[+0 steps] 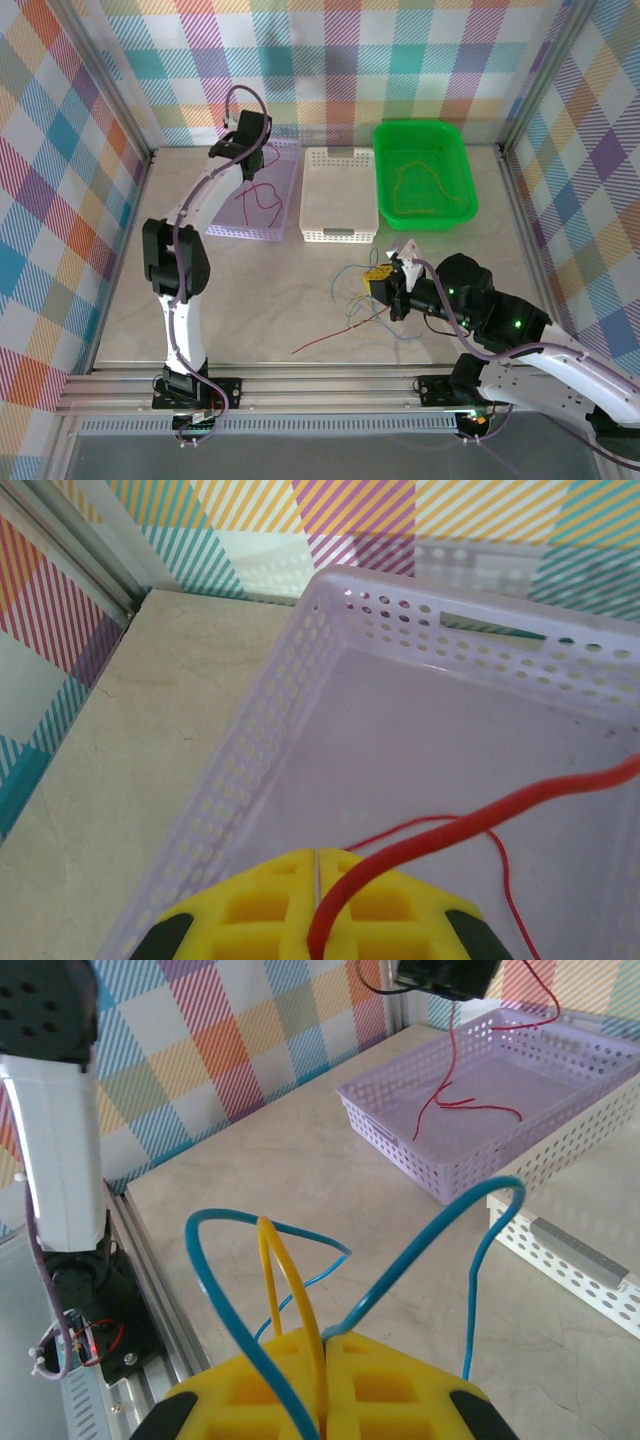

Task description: Untangle the cables

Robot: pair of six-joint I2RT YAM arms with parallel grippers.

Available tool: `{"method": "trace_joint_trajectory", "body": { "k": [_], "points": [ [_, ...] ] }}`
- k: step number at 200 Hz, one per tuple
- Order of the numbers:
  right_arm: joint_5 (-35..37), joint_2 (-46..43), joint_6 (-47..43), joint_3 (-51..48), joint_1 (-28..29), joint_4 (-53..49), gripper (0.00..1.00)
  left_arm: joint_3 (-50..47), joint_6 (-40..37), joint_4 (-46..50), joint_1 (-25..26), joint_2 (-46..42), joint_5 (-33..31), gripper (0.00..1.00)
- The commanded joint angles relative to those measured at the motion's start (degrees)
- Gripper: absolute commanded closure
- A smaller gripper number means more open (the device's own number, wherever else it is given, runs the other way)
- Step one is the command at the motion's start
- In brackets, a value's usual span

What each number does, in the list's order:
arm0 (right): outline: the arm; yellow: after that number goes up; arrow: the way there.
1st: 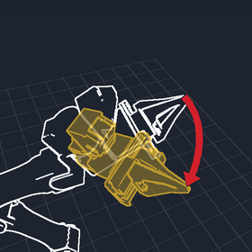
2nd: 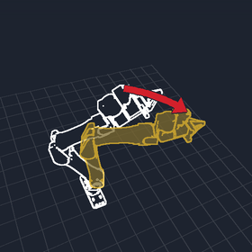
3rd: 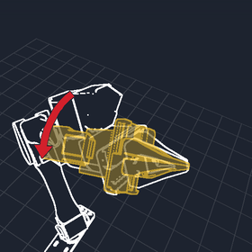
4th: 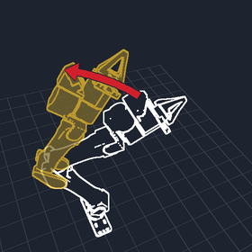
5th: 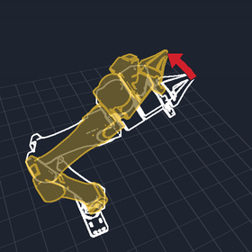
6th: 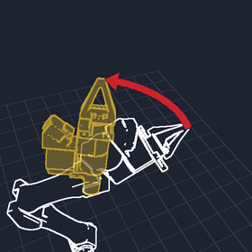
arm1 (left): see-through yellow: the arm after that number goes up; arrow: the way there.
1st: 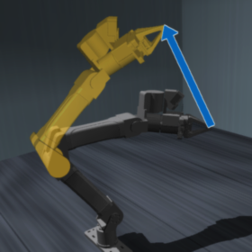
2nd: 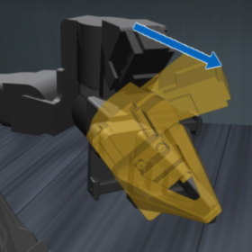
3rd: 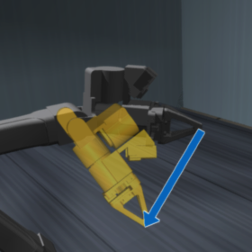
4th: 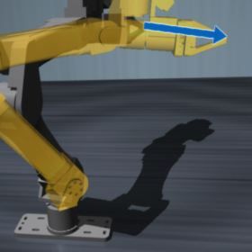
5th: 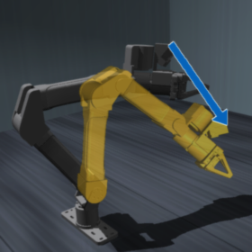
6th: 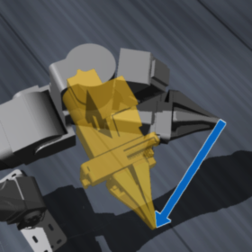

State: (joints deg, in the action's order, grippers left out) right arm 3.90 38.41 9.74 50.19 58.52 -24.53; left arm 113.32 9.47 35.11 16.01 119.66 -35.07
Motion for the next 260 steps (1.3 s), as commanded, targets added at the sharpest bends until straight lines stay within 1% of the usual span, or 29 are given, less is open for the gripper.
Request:
{"method": "trace_joint_trajectory", "body": {
  "k": [1, 21, 80, 103, 123, 132, 145, 172, 195, 216, 227, 240, 260],
  "points": [
    [-1.2, -0.7, -0.6, -1.1, -0.1, 0.8, 1.0, 5.2, 0.1, 0.3, -2.0, 3.6, -2.9, 1.0],
    [-0.3, -1.0, -1.2, -2.1, -0.2, 0.9, 1.0, 8.2, 0.7, 1.6, -2.4, 7.6, -2.5, 1.0],
    [1.1, -0.9, -2.0, -3.8, -0.1, 2.8, 1.0, 7.4, 3.6, 2.5, -2.4, 11.9, -0.5, 1.0],
    [1.4, -0.8, -2.1, -3.8, -0.1, 3.2, 1.0, 6.9, 3.9, 3.2, -2.4, 12.0, 0.2, 0.92],
    [1.1, -0.4, -2.0, -3.7, -0.1, 3.3, 1.0, 6.8, 3.5, 3.6, -2.4, 11.3, 1.0, 0.81],
    [1.0, -0.3, -2.0, -3.7, -0.2, 3.3, 1.0, 6.8, 3.6, 3.9, -2.4, 10.8, 1.5, 0.74],
    [0.8, -0.3, -1.8, -3.8, -0.2, 3.3, 1.0, 6.8, 3.8, 4.4, -2.4, 9.9, 2.5, 0.66],
    [0.8, -0.5, -1.3, -4.0, -0.4, 3.5, 1.0, 6.8, 4.6, 6.1, -2.4, 7.3, 5.1, 0.56],
    [0.6, -0.3, -0.9, -3.5, -1.0, 3.3, 1.0, 5.6, 5.8, 8.3, -2.4, 2.3, 7.4, 0.51],
    [-0.7, -0.2, 0.0, -3.3, -2.4, 3.2, 1.0, 0.2, 7.8, 8.4, -2.3, -5.5, 12.9, 0.47],
    [-2.0, -0.2, 0.8, -3.3, -3.6, 3.6, 1.0, -4.1, 9.4, 8.2, -2.2, -10.8, 16.9, 0.45],
    [-4.5, 0.4, 1.9, -3.3, -5.9, 4.0, 1.0, -10.4, 11.4, 7.0, -2.1, -17.5, 23.1, 0.45],
    [-11.5, 2.0, 4.8, -2.5, -12.1, 4.8, 1.0, -22.5, 15.1, 2.6, -0.7, -29.7, 30.3, 0.44]
  ]
}}
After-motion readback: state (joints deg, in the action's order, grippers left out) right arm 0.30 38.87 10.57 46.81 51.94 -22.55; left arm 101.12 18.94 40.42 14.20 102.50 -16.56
